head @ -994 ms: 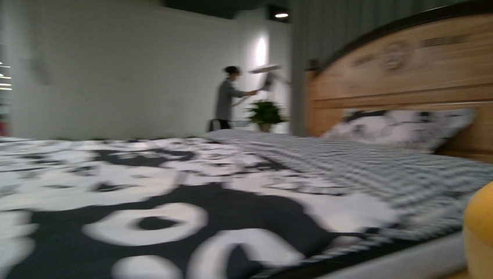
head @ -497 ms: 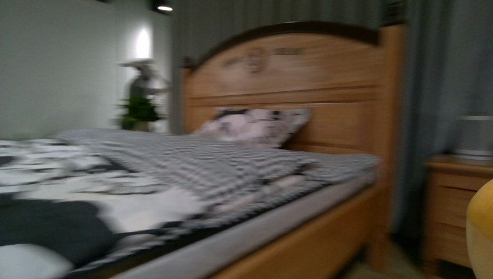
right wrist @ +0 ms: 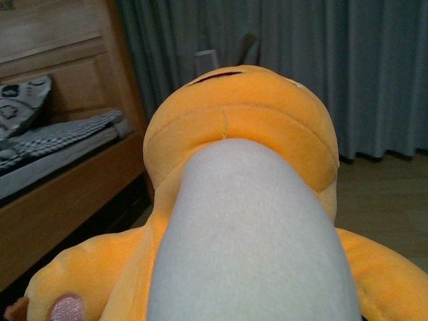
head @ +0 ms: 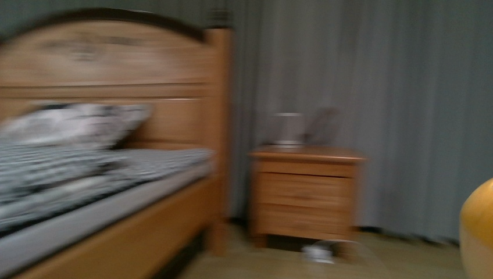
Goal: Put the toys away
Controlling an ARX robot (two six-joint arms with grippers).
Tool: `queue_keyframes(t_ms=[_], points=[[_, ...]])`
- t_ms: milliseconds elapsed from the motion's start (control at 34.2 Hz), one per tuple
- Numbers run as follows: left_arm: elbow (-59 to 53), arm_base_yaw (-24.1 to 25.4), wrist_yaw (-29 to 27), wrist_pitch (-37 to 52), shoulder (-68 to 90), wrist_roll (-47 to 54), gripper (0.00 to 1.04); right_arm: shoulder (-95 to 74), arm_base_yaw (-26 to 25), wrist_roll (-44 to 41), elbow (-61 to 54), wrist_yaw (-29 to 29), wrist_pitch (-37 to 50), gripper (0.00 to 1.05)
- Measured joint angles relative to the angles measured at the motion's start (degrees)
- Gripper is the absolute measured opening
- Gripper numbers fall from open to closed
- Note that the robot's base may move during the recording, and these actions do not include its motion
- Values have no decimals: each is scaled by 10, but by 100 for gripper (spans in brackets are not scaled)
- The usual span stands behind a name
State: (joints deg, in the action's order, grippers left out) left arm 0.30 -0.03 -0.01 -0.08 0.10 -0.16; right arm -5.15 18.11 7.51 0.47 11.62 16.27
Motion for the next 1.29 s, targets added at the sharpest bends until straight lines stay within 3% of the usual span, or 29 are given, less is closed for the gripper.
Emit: queue_keyframes(t_ms=[1287], points=[[0, -1, 0, 0, 0, 0, 99, 1, 0, 0, 0, -1, -1, 13]])
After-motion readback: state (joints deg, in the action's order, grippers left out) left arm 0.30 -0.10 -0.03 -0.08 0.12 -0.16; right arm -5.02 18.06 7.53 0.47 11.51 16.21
